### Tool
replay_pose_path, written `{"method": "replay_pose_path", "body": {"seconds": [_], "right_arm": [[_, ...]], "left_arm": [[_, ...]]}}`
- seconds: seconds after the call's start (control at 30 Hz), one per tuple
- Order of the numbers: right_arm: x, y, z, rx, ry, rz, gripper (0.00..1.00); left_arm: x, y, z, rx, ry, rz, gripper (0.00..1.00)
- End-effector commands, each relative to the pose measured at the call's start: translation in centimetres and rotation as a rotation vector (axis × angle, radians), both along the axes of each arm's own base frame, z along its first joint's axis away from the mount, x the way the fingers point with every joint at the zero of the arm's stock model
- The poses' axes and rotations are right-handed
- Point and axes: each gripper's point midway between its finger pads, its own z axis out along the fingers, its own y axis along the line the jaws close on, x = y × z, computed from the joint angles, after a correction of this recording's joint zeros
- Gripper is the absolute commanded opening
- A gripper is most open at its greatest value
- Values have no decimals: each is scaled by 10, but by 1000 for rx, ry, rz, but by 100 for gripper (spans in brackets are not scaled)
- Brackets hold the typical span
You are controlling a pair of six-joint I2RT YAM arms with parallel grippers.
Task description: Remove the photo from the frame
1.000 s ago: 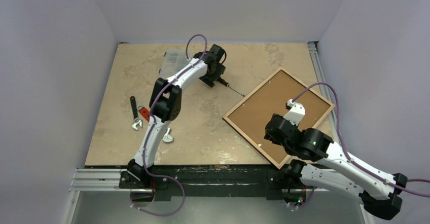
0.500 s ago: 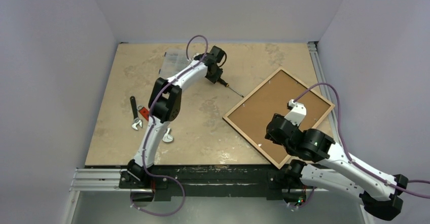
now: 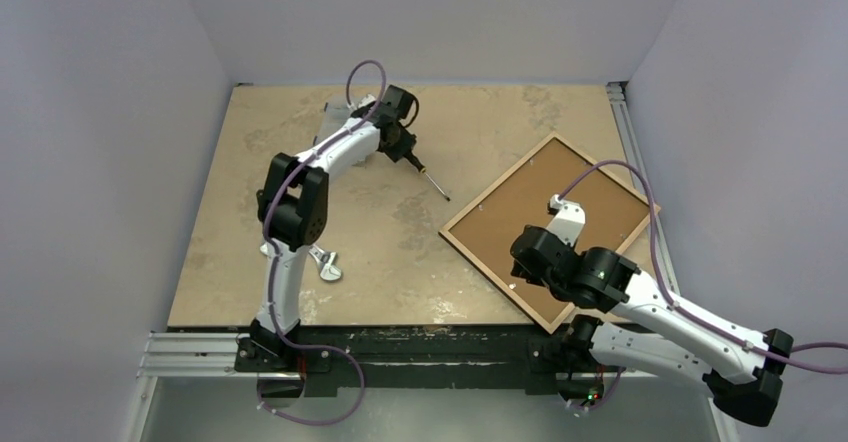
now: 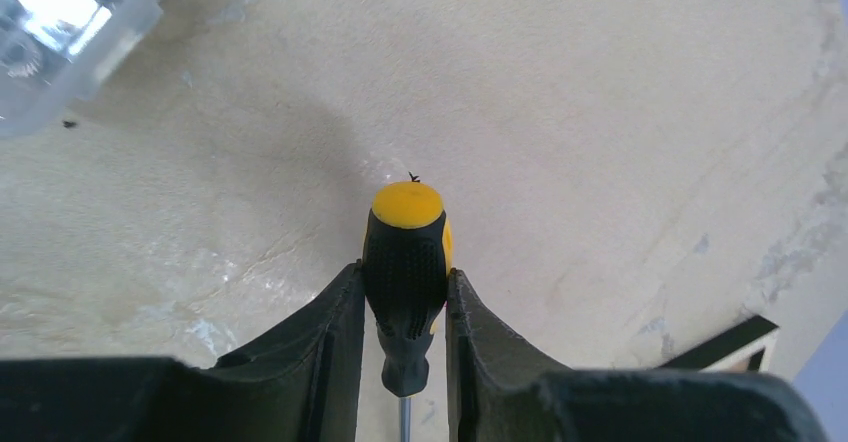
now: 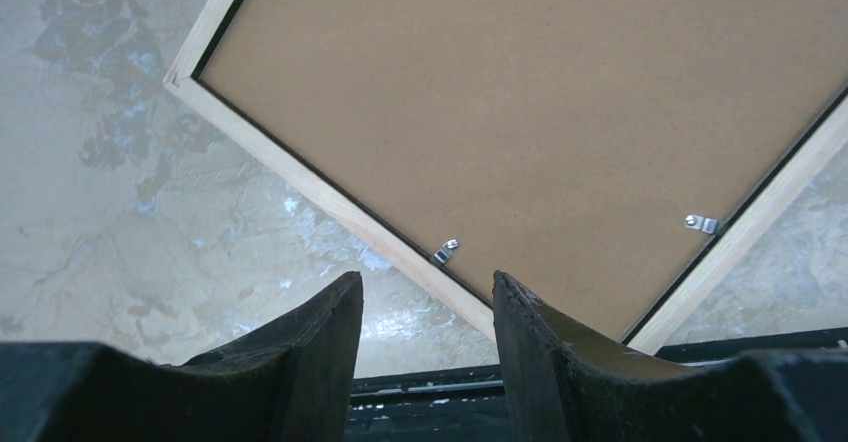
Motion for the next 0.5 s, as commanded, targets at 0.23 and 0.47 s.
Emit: {"method": "replay_pose_path", "body": {"seconds": [0.23,0.47], "right_arm": [[-4,60,-5,186,22,235,51],[-22,119,10,537,-61,477,60]], "left_arm": [[-22,7,150,30,-325,-338,0],[-87,-49,166,-253,-388,-678,0]]}}
